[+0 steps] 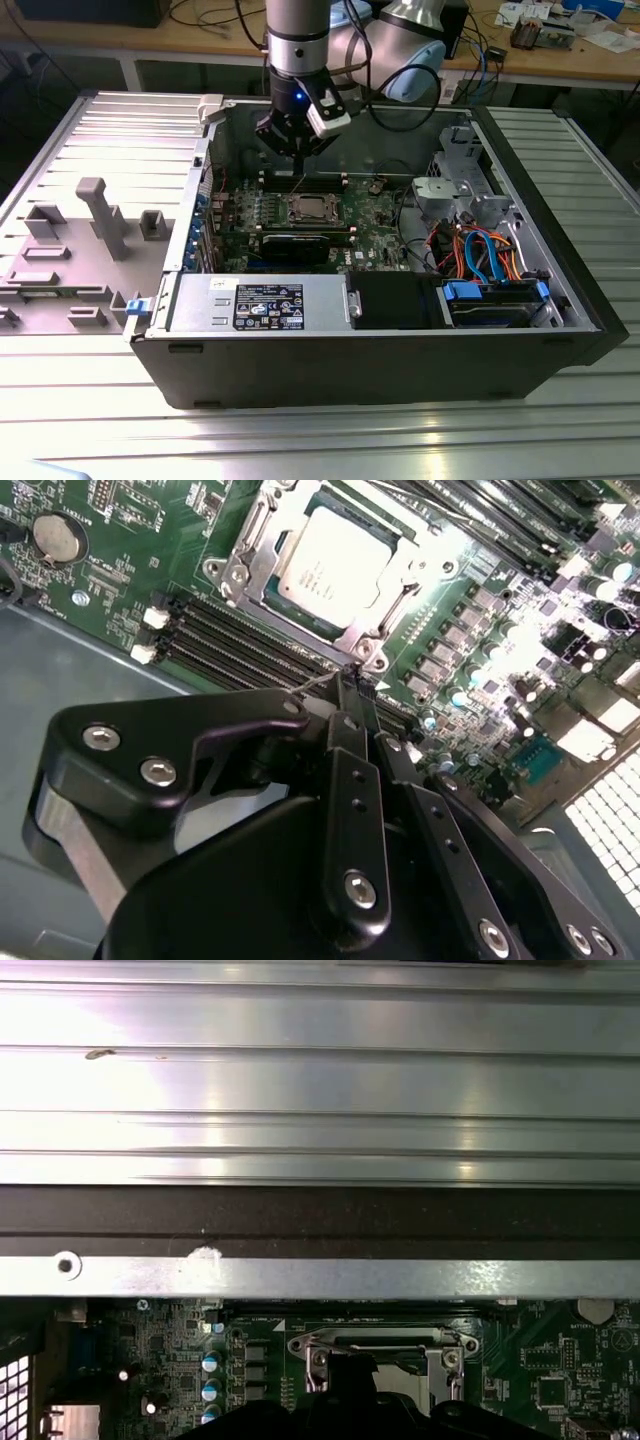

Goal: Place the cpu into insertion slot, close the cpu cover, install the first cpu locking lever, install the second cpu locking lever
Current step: 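Install the first cpu locking lever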

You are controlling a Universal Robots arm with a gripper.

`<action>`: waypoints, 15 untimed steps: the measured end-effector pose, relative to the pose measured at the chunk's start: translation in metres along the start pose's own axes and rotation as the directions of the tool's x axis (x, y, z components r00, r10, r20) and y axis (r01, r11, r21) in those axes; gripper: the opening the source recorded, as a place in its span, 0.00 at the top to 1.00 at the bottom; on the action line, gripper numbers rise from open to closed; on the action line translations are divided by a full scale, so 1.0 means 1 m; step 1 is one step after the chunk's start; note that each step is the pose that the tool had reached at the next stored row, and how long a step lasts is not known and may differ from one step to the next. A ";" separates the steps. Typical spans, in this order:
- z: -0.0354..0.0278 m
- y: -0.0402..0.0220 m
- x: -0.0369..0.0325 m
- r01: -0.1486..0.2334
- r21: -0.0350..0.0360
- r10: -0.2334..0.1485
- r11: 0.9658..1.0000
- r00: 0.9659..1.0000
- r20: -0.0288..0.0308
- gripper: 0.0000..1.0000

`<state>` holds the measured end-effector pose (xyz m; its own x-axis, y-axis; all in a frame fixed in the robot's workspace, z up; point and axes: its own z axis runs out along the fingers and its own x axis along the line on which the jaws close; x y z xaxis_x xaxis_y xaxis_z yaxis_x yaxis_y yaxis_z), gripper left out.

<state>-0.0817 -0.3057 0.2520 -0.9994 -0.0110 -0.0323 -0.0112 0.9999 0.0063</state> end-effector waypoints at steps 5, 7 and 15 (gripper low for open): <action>0.0017 0.0013 -0.0060 0.003 0.004 -0.003 1.000 1.000 0.000 0.89; 0.0027 0.0019 -0.0084 0.003 0.005 -0.003 1.000 1.000 0.000 0.89; 0.0129 0.0022 -0.0171 0.003 0.007 -0.003 1.000 1.000 0.000 0.89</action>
<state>-0.0642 -0.3033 0.2397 -0.9994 -0.0143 -0.0321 -0.0143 0.9999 -0.0012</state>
